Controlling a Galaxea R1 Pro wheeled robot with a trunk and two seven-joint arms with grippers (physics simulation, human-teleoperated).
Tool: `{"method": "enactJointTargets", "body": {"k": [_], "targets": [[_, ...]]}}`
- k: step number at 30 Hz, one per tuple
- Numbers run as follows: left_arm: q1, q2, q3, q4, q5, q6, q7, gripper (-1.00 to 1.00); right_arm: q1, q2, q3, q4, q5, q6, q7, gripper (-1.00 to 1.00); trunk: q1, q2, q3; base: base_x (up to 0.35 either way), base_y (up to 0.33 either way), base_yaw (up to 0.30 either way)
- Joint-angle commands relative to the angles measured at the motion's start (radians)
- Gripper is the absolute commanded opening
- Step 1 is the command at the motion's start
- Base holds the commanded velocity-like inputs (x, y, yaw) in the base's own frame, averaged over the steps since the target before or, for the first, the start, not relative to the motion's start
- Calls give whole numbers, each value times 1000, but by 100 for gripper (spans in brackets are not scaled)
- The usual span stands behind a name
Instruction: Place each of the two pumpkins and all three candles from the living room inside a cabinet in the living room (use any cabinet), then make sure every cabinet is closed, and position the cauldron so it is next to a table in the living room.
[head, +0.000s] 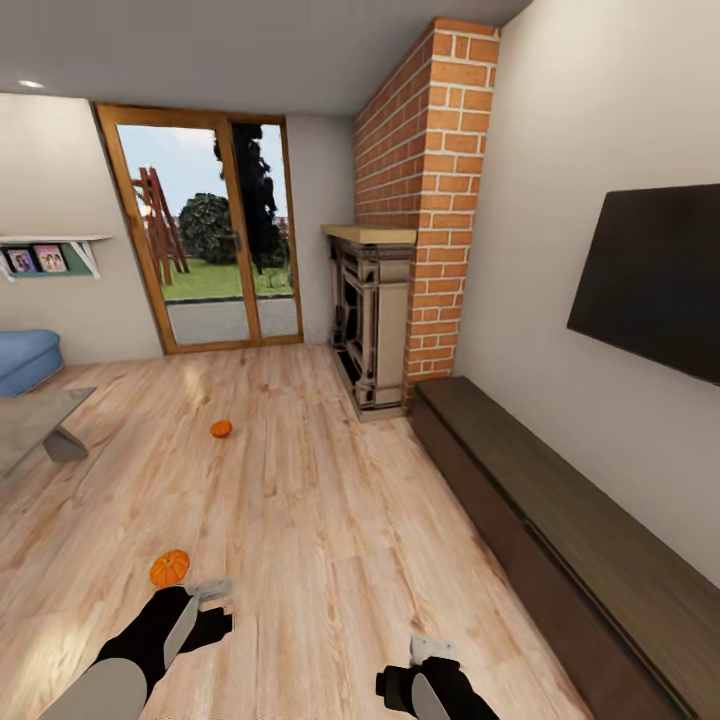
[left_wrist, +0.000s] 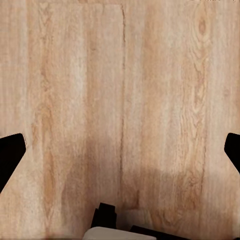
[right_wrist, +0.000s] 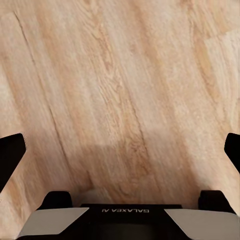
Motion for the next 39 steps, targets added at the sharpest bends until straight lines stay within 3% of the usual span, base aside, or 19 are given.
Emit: {"method": "enactJointTargets", "body": {"k": [1,14,20,39], "targets": [[-1,-1,5,-1,-1,5,1,100,-1,-1,4,-2,-11,2,-10,100,-4,7,2,0,0,279],[-1,-1,3,-1,-2,8,-8,100,-1,-1,5,-2,-11,-4,-10,100,-4,7,2,0,0,279],[-1,-1,2,-1,-3,5,-13,100,-1,-1,41,-2,-11,-53,-10,100,-4,7,2,2,0,283],[-1,0,0,-1,-4,5,-14,100,-1,-6,42,-5,-13,-57,-8,100,-4,7,2,303,-20,17]]}}
